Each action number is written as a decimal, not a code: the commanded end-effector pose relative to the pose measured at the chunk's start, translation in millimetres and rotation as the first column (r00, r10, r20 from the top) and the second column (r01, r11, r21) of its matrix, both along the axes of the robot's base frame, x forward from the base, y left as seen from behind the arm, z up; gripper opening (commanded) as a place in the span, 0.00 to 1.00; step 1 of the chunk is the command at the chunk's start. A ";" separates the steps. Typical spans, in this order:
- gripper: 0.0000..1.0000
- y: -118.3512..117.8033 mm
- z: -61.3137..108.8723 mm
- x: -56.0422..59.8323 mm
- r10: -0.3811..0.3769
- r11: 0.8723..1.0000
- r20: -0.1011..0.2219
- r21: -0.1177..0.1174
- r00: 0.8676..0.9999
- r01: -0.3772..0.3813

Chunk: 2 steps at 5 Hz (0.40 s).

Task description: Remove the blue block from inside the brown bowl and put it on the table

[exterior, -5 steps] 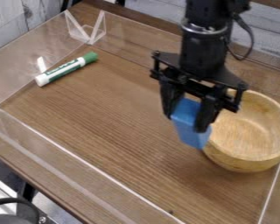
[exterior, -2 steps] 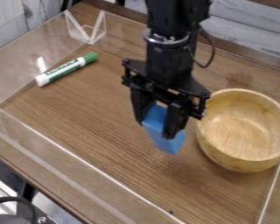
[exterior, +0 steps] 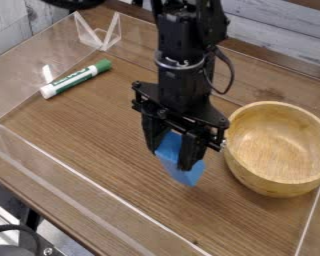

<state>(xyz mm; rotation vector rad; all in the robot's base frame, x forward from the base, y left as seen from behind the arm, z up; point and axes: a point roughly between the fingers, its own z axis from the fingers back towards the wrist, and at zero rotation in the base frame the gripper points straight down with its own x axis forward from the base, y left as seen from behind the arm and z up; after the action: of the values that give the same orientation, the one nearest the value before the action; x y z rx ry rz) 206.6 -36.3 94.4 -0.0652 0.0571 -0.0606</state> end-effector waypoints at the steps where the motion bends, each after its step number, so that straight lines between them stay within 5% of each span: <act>1: 0.00 2.6 5.2 5.9 0.007 1.000 0.046 -0.005 0.999 -0.007; 2: 0.00 3.5 1.1 6.3 0.007 1.000 0.042 -0.009 0.999 -0.007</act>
<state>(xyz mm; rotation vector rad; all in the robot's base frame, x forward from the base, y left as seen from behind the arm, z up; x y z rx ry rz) 207.5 -33.7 89.0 -0.0699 0.0454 -0.0626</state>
